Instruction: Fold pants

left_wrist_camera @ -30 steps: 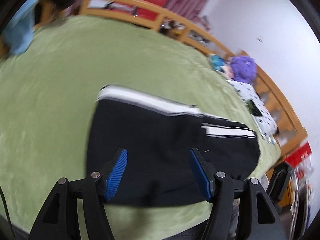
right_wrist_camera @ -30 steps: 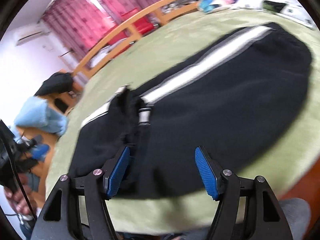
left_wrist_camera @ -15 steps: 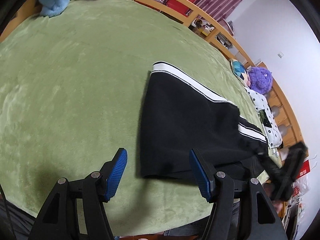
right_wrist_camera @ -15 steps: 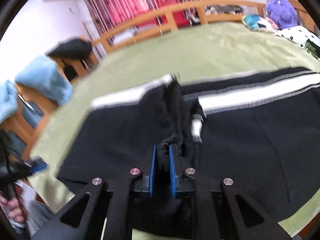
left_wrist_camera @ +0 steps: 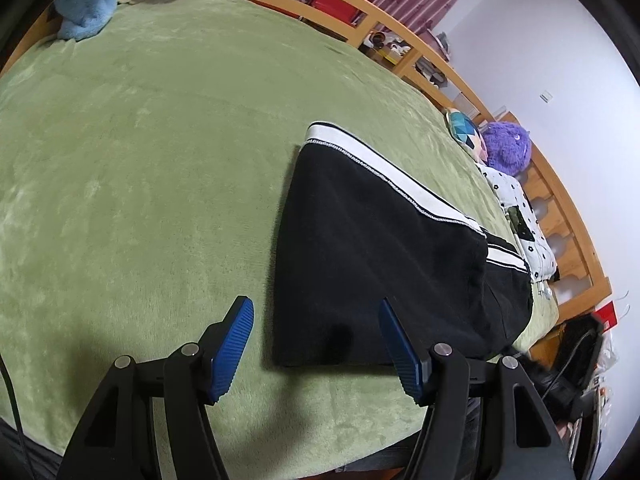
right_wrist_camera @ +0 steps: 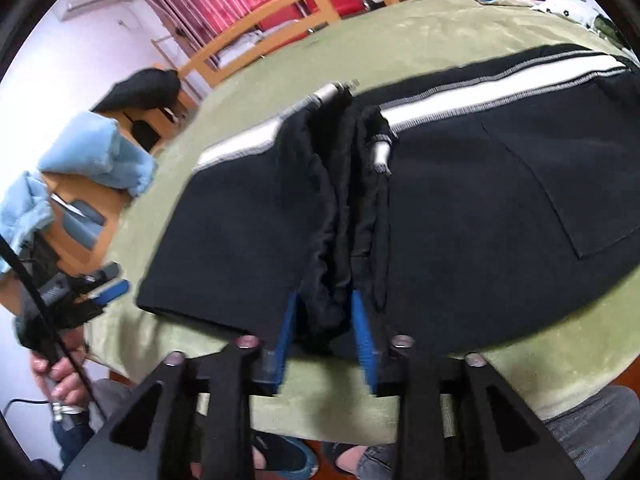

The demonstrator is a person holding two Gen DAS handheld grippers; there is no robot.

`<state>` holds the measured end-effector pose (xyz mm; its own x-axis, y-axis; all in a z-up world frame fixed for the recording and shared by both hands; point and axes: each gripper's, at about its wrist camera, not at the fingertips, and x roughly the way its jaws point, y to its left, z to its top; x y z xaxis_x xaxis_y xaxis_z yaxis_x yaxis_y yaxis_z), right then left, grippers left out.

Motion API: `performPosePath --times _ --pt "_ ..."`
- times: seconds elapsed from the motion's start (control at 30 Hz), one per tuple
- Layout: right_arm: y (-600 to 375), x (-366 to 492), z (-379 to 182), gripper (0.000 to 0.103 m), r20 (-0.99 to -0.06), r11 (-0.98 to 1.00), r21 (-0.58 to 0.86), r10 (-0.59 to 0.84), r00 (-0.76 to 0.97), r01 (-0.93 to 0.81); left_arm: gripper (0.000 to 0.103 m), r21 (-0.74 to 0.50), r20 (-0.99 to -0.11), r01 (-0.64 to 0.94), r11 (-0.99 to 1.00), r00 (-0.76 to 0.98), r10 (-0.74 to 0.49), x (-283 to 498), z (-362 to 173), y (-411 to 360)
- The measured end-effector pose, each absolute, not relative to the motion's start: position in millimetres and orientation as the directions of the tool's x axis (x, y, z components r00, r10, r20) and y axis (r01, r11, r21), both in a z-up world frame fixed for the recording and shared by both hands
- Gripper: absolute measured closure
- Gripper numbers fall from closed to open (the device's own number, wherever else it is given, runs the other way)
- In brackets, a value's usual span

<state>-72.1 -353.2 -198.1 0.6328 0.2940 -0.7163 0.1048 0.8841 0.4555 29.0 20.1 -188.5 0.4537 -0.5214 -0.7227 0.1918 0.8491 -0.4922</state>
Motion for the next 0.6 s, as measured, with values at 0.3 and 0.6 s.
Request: performPosePath --times 0.3,0.6 --pt "-379 -8 -168 0.025 -0.661 0.904 0.418 0.235 0.713 0.09 0.038 -0.478 -0.72 0.176 0.861 0.482 -0.499 44 -191 19" --pt "-378 72 -220 0.043 -0.753 0.875 0.465 0.311 0.58 0.133 0.038 -0.465 -0.743 0.163 0.87 0.463 -0.483 51 -203 23"
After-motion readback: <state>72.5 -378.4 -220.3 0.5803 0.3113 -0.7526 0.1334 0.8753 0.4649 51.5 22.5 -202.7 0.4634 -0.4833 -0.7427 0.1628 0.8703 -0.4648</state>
